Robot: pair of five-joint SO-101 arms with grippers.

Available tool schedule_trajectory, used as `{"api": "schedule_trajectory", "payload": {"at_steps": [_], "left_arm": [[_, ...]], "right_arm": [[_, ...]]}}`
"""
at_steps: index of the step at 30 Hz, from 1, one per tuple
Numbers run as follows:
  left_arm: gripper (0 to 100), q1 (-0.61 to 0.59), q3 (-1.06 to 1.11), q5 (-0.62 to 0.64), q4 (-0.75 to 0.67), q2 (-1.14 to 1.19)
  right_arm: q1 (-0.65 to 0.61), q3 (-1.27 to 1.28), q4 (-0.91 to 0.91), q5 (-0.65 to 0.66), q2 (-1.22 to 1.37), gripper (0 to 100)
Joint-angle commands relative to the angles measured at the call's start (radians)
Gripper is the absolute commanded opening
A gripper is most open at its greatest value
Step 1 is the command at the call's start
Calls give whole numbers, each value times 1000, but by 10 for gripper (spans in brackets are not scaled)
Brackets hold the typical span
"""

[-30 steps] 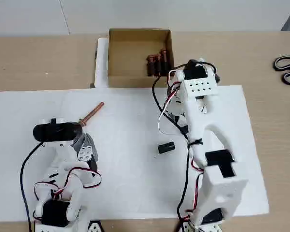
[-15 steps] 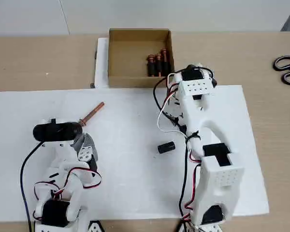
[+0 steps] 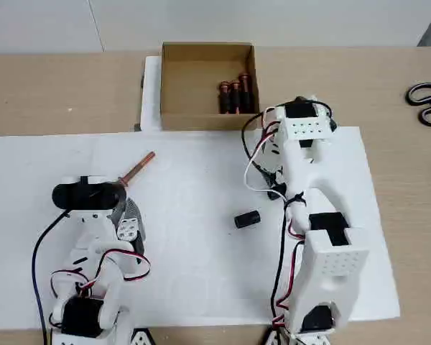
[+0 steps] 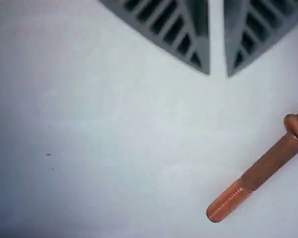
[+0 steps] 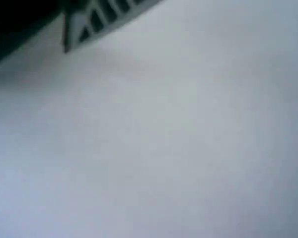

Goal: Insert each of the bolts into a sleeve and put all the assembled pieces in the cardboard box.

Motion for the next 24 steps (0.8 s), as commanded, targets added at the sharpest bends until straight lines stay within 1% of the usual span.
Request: {"api": "schedule_trajectory", "payload": {"at_steps": [1,5,12,19,24], "left_arm": [[7,-5,-44,-9,-5,-8],[7,-5,-44,-9,-5,-8],[7,-5,-44,-9,-5,-8],[7,-5,-44,-9,-5,-8],[7,-5,-44,-9,-5,-8]], "right_arm": [[-38,-9,-8,-5,-13,194],[-51,-9,-10,-5,-13,194],[-25,-9,-8,-5,-12,194],[-27,-9,-8,-5,-5,190],[-25,-9,-10,-5,-5,88]]}}
